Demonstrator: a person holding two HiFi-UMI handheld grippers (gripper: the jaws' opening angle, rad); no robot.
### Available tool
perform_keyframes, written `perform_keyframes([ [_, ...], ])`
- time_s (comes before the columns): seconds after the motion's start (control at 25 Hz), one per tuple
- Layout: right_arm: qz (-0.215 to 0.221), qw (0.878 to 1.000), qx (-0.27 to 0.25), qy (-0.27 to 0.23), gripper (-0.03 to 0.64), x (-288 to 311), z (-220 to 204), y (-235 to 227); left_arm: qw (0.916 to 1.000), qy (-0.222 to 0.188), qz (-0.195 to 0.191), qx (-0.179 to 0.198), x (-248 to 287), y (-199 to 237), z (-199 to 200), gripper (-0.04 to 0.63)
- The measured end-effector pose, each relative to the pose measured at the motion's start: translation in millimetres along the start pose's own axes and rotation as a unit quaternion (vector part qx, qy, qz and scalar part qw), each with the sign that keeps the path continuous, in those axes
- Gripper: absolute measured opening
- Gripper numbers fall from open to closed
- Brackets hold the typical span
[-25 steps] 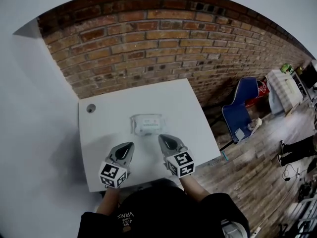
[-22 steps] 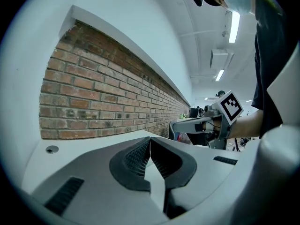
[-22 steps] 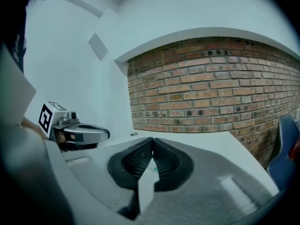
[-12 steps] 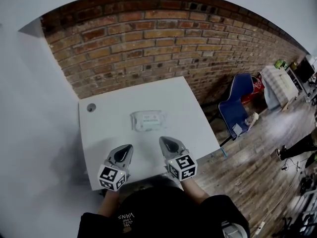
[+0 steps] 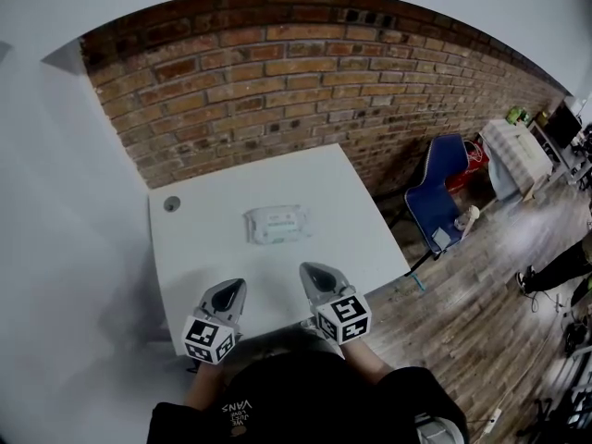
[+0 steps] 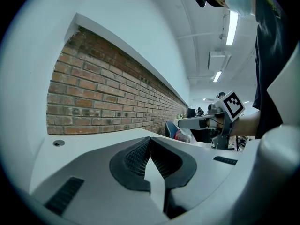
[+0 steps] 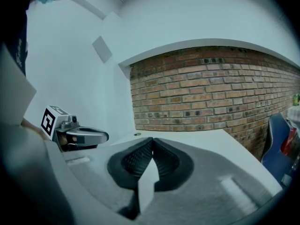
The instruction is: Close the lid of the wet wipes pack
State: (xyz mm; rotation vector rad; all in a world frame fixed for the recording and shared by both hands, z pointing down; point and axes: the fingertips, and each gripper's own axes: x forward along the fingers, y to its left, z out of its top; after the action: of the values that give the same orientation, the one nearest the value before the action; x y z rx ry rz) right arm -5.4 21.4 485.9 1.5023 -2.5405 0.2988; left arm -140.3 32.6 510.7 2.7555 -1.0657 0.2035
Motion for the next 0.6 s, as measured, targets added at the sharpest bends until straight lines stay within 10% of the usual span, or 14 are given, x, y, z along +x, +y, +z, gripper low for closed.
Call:
perform_keyframes([
  [0.6,-0.006,1.000,0.006,-0.001,-0.002,-20,4,6,0.9992,-0.004,-0.030,0.027,-6,-22,16,-0.002],
])
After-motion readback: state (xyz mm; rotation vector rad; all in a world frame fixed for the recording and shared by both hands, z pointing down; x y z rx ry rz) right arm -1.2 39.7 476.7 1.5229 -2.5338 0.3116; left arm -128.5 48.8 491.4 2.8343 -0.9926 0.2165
